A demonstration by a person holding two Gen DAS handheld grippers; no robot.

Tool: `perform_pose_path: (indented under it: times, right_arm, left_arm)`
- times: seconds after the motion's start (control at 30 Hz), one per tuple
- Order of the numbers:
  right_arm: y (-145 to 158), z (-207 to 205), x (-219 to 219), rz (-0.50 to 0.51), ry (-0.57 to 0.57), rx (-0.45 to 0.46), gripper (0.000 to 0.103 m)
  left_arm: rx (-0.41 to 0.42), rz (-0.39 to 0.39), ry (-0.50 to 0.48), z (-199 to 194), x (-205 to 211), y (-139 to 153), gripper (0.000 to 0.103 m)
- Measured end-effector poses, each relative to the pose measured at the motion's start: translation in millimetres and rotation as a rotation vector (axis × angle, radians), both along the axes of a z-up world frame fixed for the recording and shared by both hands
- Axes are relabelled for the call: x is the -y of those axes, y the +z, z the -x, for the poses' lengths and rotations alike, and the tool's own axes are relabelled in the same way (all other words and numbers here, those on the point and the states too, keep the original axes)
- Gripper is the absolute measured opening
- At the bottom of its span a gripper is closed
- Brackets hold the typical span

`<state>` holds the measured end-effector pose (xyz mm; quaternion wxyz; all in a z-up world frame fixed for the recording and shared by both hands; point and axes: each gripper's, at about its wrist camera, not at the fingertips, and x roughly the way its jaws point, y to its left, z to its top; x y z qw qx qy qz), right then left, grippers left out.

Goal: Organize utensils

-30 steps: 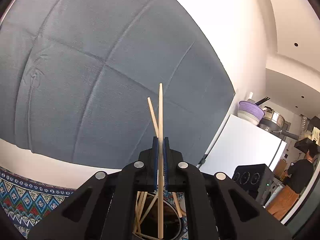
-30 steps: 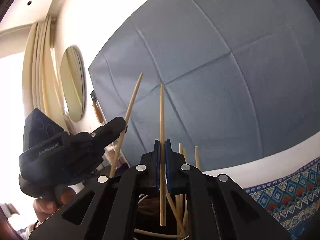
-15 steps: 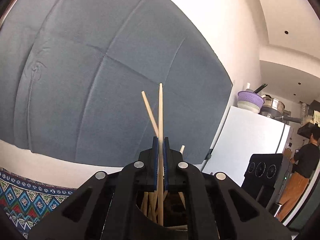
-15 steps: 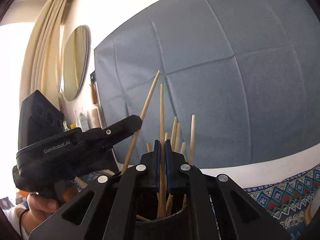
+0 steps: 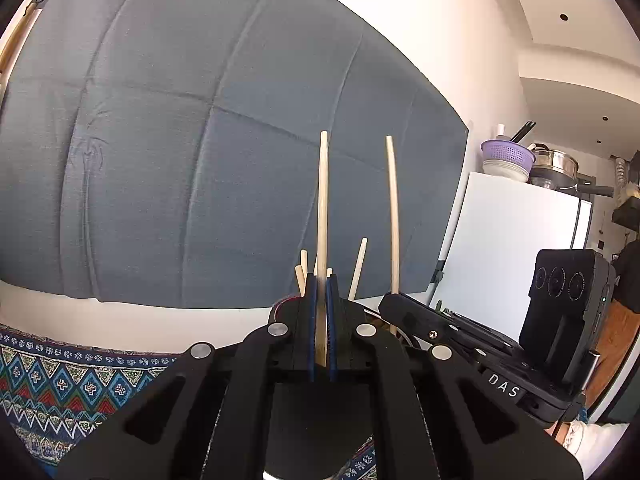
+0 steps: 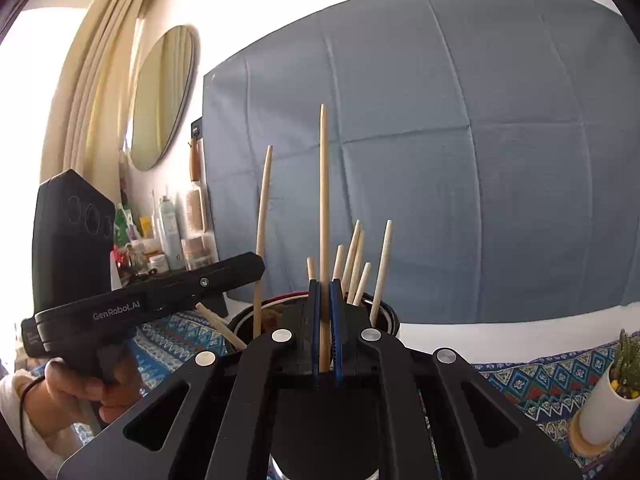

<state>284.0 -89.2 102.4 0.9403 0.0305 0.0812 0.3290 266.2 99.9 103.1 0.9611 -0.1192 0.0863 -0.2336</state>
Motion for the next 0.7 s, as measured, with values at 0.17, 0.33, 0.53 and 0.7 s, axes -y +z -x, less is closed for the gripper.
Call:
perform_pose_path:
  times: [0.17,0.33,0.53,0.7]
  right_arm:
    - [-3.5,9.4,2.3,0.017,-0.008,-0.009,0.006]
    - [-5.6,17.4,6.9,0.017,-0.020,-0.018,0.006]
    - [-4.5,29.9,15.3,0.003,-0.023,-0.035,0.007]
    - [-9.6,46.3,26.4,0.017,-0.044,-0.061,0.025]
  left_arm:
    - [-0.030,-0.044,0.021,7.2,4.1,-2.2,0.005]
    - [-0.041,-0.073,0.033,20.2,6.4,-2.8,0.005]
    - [-0.079,-0.054,0.048,38.7,7.6,-6.9,0.014]
    - [-0.119,-0.094,0.094,60.8,16.8,-15.4,0.041]
